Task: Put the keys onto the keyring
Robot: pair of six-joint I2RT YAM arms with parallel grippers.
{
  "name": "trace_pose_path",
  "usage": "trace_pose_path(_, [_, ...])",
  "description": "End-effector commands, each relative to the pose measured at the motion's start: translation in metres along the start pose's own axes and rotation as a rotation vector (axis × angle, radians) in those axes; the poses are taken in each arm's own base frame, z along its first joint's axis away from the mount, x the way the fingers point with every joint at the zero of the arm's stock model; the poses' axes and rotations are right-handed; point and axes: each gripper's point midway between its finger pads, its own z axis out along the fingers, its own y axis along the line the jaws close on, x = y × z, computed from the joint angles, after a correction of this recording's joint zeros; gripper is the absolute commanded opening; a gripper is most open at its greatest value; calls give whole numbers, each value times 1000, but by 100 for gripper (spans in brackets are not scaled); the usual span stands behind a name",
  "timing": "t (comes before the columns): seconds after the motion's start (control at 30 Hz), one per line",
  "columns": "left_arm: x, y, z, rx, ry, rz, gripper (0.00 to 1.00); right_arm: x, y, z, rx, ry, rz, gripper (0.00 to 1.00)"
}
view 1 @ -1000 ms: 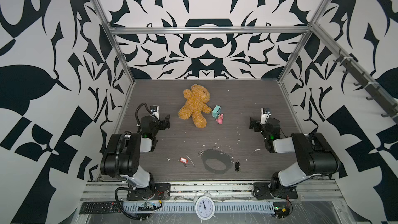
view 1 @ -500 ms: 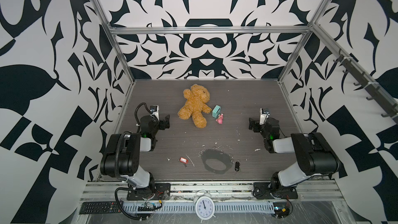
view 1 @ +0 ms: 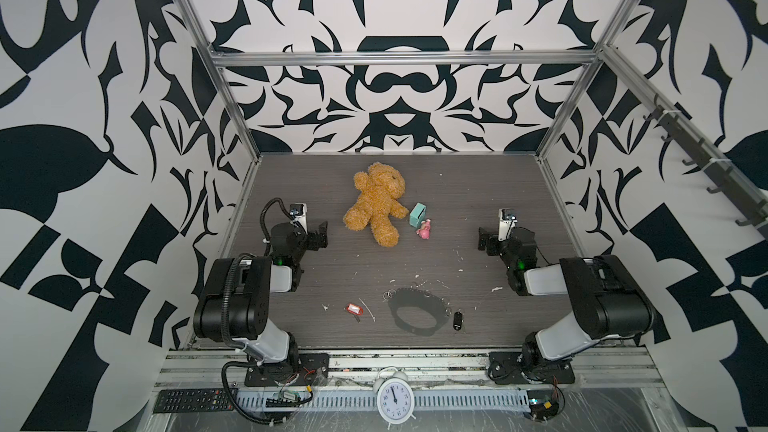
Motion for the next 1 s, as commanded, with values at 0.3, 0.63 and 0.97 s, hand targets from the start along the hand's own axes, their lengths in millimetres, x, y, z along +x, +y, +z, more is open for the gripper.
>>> trace_pose_path(0.3, [-6,-1,-1,4,-20,16,99,-20,-1,2,13,-51,-14,100])
trace_pose_path(0.63, [-7,-2,-1,6,-21,18,99,-21,-1,0,17,-63,-5,100])
trace_pose_path(0.97, [-29,-10,-28,17,-107,40,99,-45,0,-27,140,-107,-63,99])
